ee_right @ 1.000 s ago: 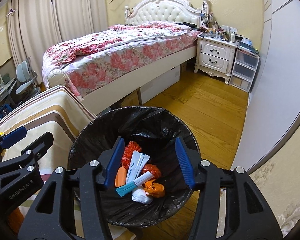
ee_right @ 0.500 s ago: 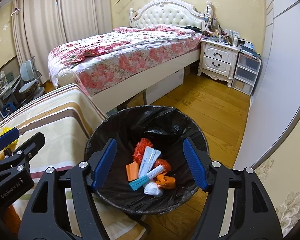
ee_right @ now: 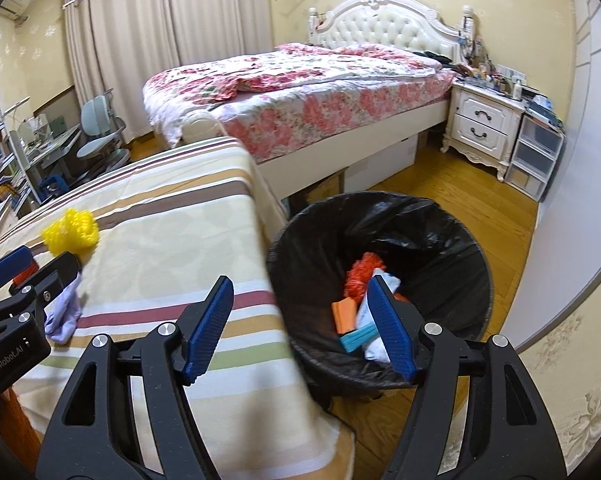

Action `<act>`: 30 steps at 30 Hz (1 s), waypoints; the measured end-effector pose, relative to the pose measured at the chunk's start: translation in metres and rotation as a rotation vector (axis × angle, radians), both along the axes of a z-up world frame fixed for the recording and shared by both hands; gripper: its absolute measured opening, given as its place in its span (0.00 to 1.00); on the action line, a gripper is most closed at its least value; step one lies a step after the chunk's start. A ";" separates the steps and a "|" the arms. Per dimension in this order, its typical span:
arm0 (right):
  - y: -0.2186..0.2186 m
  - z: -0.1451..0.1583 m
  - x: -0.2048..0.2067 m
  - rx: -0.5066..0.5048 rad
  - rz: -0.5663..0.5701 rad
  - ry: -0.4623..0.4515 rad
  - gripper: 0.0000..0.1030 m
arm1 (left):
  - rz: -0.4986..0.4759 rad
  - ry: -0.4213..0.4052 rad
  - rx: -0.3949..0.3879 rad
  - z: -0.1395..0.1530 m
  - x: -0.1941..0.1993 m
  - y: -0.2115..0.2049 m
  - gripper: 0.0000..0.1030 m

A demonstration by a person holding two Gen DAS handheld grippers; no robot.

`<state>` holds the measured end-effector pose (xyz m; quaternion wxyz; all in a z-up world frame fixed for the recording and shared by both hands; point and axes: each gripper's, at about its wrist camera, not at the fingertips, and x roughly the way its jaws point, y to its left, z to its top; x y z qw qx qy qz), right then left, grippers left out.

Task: Collect trash
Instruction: 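Move both open grippers back over the remaining items on the bed, then grasp the lavender glove with the right gripper while the left gripper grasps the red can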

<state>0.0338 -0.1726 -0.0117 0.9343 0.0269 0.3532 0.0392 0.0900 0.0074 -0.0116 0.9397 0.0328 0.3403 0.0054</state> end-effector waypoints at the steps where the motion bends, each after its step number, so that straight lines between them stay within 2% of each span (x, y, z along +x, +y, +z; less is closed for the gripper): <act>1: 0.006 0.000 -0.002 -0.001 0.012 0.000 0.66 | 0.011 0.001 -0.002 -0.001 -0.002 0.007 0.73; 19: 0.126 0.009 -0.016 -0.042 0.256 0.002 0.66 | 0.236 0.012 0.000 -0.009 -0.037 0.123 0.73; 30: 0.193 -0.004 -0.019 -0.075 0.385 0.055 0.66 | 0.332 0.034 -0.013 -0.019 -0.048 0.175 0.73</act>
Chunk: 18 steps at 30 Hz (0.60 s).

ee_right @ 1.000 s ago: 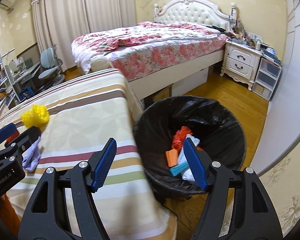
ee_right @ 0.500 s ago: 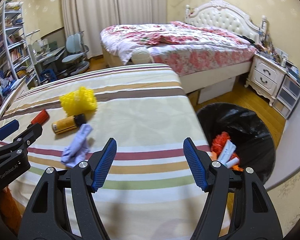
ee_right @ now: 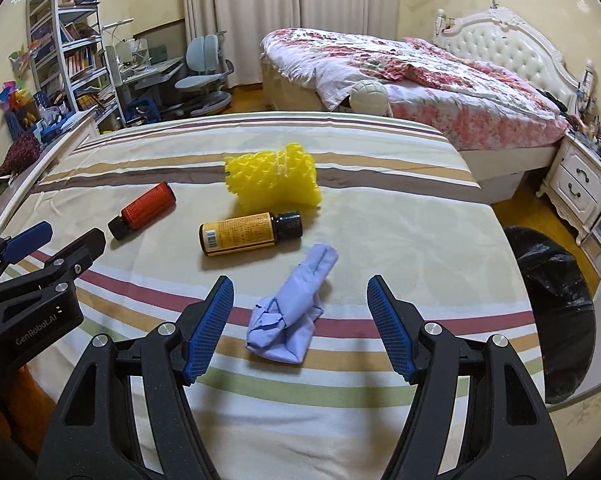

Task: Collect trash
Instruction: 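Grasp the lavender glove with the right gripper while the left gripper grasps the red can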

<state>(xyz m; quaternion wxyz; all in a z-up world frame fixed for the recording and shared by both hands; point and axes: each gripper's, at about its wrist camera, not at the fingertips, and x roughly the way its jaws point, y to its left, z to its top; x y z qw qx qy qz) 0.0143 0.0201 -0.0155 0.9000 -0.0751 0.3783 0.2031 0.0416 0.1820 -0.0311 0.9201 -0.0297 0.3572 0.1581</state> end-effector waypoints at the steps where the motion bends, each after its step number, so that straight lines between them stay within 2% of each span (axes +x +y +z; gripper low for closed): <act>1: 0.002 -0.002 0.000 -0.008 0.000 0.002 0.66 | 0.003 0.001 -0.002 -0.001 0.001 0.003 0.73; 10: -0.010 -0.012 0.009 -0.043 -0.037 0.040 0.64 | -0.012 0.016 -0.010 -0.005 0.012 0.007 0.73; 16: -0.023 -0.015 0.015 -0.046 -0.050 0.053 0.51 | -0.031 0.035 -0.007 -0.009 0.026 0.004 0.73; 18: -0.025 -0.015 0.018 -0.045 -0.053 0.055 0.42 | -0.035 0.044 -0.006 -0.012 0.032 0.005 0.73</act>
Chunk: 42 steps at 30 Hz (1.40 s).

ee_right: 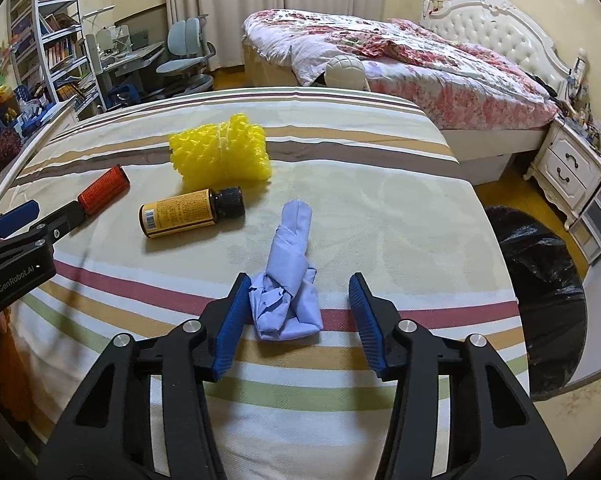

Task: Collect trash
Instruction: 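Grasp the lavender glove with the right gripper while the left gripper grasps the red can, then carry the red can and glove over the bin and open both grippers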

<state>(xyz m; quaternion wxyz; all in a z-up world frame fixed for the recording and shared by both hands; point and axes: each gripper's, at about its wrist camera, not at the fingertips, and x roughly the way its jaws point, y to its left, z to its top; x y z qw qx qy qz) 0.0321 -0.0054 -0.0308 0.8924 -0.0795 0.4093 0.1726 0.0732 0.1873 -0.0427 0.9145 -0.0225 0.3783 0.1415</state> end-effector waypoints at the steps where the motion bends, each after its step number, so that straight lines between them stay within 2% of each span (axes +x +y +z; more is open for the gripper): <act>1: -0.001 0.000 0.001 0.004 0.002 0.004 0.40 | -0.001 0.004 0.001 -0.001 0.002 0.001 0.73; 5: -0.004 -0.001 0.006 0.004 0.011 0.004 0.34 | -0.004 0.019 0.000 -0.002 0.013 0.006 0.73; 12: -0.006 -0.001 0.016 0.007 0.009 0.003 0.34 | -0.014 0.056 -0.036 -0.008 0.027 0.013 0.72; 14: -0.008 0.000 0.019 0.009 0.006 0.003 0.34 | -0.027 0.071 -0.045 -0.010 0.028 0.014 0.63; 16: -0.009 -0.001 0.022 0.014 0.004 0.006 0.34 | -0.041 0.089 -0.053 -0.013 0.029 0.013 0.47; 19: -0.011 -0.001 0.023 0.021 0.004 0.010 0.34 | -0.071 0.098 -0.069 -0.016 0.028 0.011 0.30; 21: -0.012 -0.001 0.024 0.022 0.004 0.010 0.34 | -0.086 0.096 -0.057 -0.015 0.027 0.009 0.24; 33: -0.017 0.004 0.018 0.032 -0.009 -0.009 0.33 | -0.113 0.062 -0.070 -0.006 0.013 -0.001 0.24; 42: -0.034 0.011 0.006 0.055 -0.039 -0.027 0.33 | -0.155 0.010 -0.099 0.007 -0.009 -0.029 0.24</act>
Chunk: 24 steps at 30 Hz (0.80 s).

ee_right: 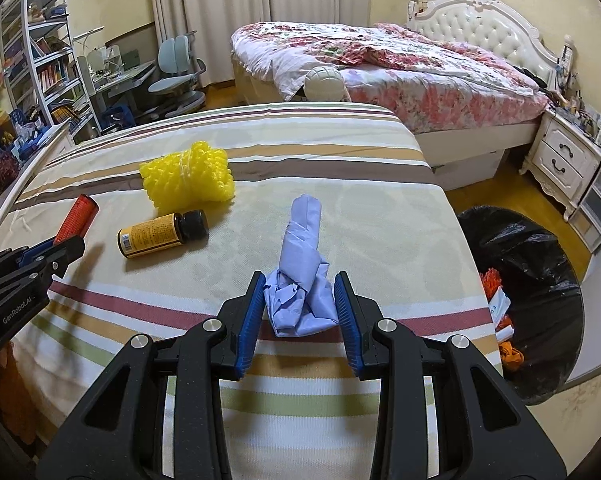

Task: Collect trash
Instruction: 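Carry the red can and glove over the bin and open both grippers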

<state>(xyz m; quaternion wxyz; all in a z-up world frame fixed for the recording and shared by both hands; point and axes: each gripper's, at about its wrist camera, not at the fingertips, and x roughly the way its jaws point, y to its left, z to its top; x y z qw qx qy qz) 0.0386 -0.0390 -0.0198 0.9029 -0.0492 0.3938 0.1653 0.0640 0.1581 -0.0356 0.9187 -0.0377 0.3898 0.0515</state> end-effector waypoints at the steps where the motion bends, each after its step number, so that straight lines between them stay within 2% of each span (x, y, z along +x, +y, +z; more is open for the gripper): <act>1: -0.002 0.001 -0.002 0.001 -0.004 -0.003 0.33 | -0.007 -0.004 -0.003 0.001 -0.002 -0.003 0.24; 11: -0.039 0.010 -0.020 0.013 -0.066 -0.041 0.33 | -0.087 -0.051 0.000 0.013 -0.011 -0.048 0.24; 24: -0.124 0.023 -0.015 0.019 -0.234 -0.092 0.33 | -0.228 -0.110 0.020 0.025 0.009 -0.129 0.24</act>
